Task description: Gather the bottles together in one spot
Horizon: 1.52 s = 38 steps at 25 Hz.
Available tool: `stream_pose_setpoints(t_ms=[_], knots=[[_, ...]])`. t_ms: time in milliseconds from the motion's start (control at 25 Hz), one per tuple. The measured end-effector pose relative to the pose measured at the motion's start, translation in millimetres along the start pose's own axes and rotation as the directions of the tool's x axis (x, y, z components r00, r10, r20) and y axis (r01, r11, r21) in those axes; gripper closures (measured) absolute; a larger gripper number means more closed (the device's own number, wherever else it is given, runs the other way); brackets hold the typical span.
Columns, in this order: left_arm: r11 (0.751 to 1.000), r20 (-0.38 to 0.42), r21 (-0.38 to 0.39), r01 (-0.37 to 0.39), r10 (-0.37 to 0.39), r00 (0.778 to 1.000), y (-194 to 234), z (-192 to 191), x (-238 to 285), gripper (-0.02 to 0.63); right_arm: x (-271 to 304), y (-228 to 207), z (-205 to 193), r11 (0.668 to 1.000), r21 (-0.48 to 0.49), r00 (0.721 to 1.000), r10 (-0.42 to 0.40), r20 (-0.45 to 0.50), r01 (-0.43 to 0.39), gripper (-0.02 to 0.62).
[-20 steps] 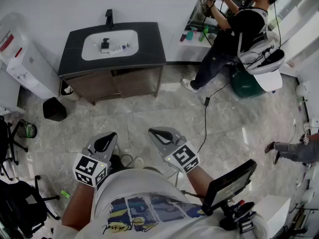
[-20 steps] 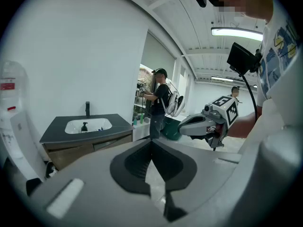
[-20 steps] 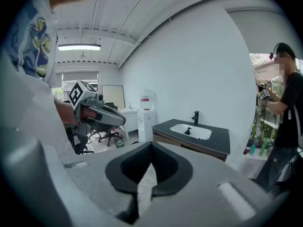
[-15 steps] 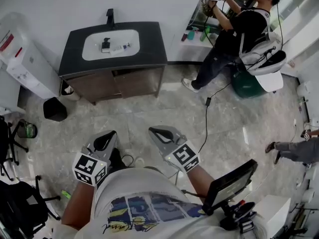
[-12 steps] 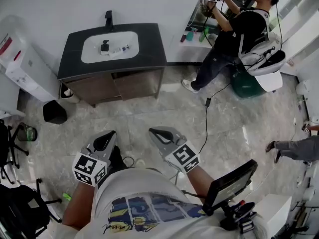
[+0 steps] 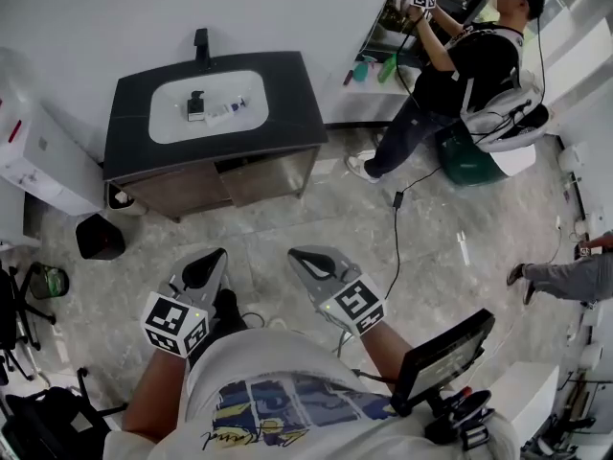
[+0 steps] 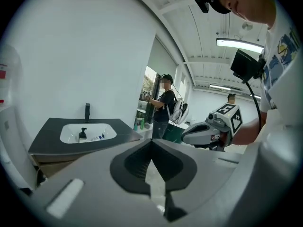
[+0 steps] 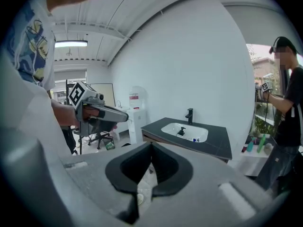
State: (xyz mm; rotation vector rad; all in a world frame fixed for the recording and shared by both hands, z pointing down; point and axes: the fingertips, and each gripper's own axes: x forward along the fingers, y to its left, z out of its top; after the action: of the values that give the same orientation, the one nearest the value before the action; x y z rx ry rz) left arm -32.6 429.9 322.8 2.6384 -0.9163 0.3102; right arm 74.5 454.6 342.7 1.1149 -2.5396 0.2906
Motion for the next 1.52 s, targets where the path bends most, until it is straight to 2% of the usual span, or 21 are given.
stream_pose_setpoints(t_ms=[280, 680, 1040, 1320, 1520], knots=[[1.000, -0.013, -0.009, -0.025, 0.025, 1.000, 86.5, 28.4, 7.6, 0.604, 77.0, -23.4, 45.6, 1.000, 0.000, 1.000, -0.020, 0.002, 0.020, 0.589], [1.000, -0.010, 0.023, -0.012, 0.012, 1.000, 199.0, 51.2, -5.5, 0.604, 179.8, -19.7, 101.9, 0.998, -0.021, 0.998, -0.065, -0.011, 0.065, 0.561], [1.000, -0.005, 0.017, -0.006, 0.006, 1.000, 240.7, 62.0, 21.9, 0.602, 218.5, -39.1, 109.8, 0.998, -0.028, 0.995, -0.062, -0.080, 0.060, 0.561], [0.999, -0.043, 0.021, -0.048, 0.048, 0.998, 276.8, 63.3, 71.4, 0.563, 253.3, -85.3, 114.8, 0.999, -0.023, 0.998, -0.042, -0.053, 0.040, 0.561], [0.992, -0.043, 0.039, -0.119, 0.121, 0.992, 310.8, 74.4, 118.9, 0.565, 282.4, -133.0, 127.4, 0.999, -0.038, 0.999, -0.009, -0.043, 0.007, 0.562]])
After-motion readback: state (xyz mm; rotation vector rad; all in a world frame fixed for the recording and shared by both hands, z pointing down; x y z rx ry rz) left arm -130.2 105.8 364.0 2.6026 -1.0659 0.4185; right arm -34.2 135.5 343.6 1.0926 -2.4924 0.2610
